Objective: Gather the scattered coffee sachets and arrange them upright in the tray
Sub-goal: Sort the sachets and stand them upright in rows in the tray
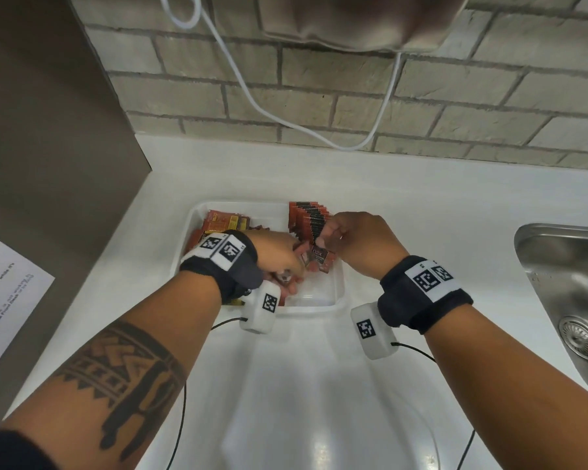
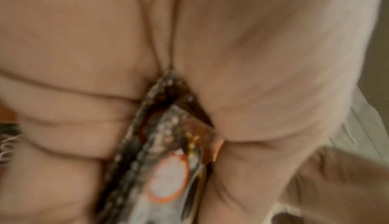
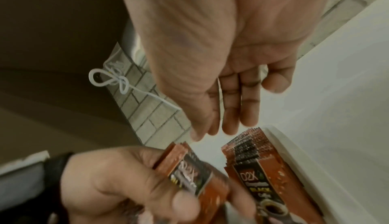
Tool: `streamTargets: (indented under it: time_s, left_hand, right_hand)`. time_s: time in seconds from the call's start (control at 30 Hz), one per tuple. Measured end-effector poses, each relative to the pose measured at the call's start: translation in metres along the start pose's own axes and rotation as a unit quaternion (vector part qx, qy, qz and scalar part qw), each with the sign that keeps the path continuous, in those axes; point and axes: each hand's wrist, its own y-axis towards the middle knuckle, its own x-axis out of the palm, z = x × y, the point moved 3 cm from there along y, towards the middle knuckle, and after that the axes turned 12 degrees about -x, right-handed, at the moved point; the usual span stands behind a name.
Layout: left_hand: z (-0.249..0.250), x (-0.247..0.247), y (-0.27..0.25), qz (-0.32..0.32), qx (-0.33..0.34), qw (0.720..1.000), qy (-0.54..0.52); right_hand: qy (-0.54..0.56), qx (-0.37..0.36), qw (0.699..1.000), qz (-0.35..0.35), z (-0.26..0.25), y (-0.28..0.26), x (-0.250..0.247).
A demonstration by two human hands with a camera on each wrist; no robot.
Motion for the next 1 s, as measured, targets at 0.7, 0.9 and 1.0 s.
streamTargets:
  time_s: [0.7,0.9,1.0]
  left_hand:
    - [-0.020,-0.038,-0.009,0.157,-0.022,0.972,0.172]
    - [-0.006,-0.014,-0.006,0.092,-0.048,0.955,0.279]
    - [0.000,0.004,0.006,0.065,-0.039,0.945,0.319]
  right_hand:
    - [-0.001,0.025,1.000,0.011,0.004,-0.002,-0.005]
    - [-0.068,0.022,0.997,-0.004,0.006,0.000,0.009]
    - [-0.089,0.035,0.995,-0.022,0.002,0.004,0.014]
